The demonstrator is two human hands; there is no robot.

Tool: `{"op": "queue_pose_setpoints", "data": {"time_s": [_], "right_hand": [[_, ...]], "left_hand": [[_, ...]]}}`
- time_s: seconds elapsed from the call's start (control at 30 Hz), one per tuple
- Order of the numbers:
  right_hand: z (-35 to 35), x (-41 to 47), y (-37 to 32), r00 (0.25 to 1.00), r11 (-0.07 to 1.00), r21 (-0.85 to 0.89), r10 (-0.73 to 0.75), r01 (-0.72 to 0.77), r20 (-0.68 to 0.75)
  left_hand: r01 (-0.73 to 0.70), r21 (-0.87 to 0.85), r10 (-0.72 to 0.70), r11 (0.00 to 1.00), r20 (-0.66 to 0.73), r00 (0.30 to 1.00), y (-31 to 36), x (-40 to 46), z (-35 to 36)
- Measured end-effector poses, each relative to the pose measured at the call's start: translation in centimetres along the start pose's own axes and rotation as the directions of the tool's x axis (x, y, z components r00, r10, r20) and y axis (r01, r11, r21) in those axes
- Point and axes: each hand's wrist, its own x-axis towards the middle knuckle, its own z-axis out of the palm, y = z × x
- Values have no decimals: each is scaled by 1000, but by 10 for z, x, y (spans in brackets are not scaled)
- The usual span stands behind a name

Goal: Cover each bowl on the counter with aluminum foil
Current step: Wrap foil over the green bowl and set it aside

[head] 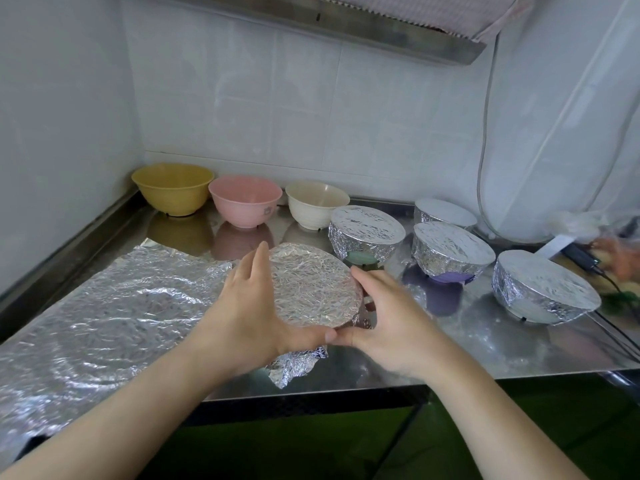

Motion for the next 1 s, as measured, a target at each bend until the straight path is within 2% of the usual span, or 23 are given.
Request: {"op": "queue_pose_setpoints", "data": {"time_s": [0.17,0.23,0.3,0.37,0.43,0.5,0.57,0.8,0.9,1.0], "right_hand": [[13,0,-2,998,999,13,43,-42,-41],[13,-2,-4,996,995,54,86,-86,13],[6,-6,-4,987,989,102,96,-110,126],[-9,-7,-3,971,967,219,83,-134,226],[-22,-3,-8,976,933,333,73,-139,203],[-23,10,-13,992,958,272,67,-93,102],[-17,24,-20,996,985,166,42,-54,75],[6,74,-38,969,982,-134,-96,129,228],[14,84,-37,970,967,-203,-111,156,216],[19,82,-39,980,973,-191,-97,130,174]], "left_hand": [[-16,17,16,1000,-12,1000,-2,1,0],[-19,19,19,1000,-8,1000,-3,1,-1],[-14,18,14,1000,3,1000,-4,2,-2],[-16,39,15,999,15,1000,-5,2,-3],[-32,75,31,997,21,999,-7,3,-3],[-41,92,39,995,21,999,-7,2,-3],[-43,96,42,994,19,999,-6,2,-3],[-59,152,57,987,16,998,-9,3,-3],[-97,201,100,975,-6,995,-8,2,-2],[-113,244,127,963,-42,991,-8,3,2]]}}
